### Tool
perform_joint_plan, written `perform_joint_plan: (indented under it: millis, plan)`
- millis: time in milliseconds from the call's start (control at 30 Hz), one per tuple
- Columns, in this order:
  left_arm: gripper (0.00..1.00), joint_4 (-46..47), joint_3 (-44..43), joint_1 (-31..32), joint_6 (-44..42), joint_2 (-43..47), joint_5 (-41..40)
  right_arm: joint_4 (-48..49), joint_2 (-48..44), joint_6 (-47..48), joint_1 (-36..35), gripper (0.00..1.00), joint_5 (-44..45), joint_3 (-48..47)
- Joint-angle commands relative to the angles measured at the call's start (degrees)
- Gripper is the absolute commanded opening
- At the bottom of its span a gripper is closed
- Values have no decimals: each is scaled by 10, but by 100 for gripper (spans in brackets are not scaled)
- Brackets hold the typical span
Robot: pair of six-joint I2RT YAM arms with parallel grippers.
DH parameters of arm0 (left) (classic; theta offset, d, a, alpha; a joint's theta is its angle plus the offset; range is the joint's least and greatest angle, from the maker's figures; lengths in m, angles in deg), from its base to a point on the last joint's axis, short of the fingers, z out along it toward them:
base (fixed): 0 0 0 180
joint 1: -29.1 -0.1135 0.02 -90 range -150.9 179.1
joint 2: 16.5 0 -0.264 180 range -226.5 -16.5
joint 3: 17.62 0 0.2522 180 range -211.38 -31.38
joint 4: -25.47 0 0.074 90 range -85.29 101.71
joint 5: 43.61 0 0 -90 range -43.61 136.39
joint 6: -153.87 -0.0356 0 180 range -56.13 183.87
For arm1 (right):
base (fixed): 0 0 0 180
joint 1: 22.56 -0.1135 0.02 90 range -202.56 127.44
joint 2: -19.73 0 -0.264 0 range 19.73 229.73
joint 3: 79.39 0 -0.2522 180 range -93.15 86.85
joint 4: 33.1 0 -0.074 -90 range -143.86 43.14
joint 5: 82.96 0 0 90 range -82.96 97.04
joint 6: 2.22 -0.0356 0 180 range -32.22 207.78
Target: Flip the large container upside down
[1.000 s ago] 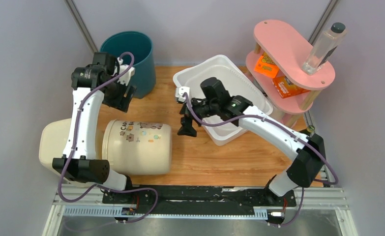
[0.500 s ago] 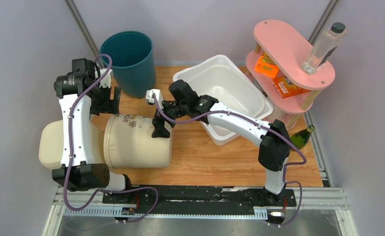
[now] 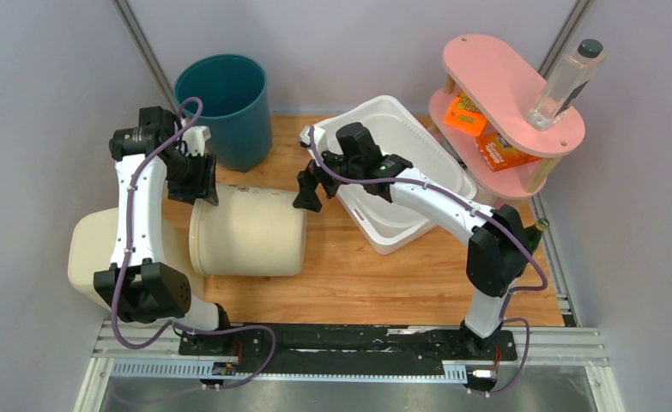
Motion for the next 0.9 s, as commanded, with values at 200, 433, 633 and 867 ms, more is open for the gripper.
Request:
perform_joint_plan:
  millis: [200,433,633,867]
  plan:
    - [43,-3,-3,8,-6,-47,54,-30,-58,11,5,100,23,49]
    - [31,-2,-15,9,-8,-66,70,-107,-122,-49,80,100,36,44]
    - [23,13,-22,9,-15,-87,17,-169,-168,44,71,96,31,96]
    - [15,80,21,6,-55,-59,-97,-159,-152,66,27,92,-9,122]
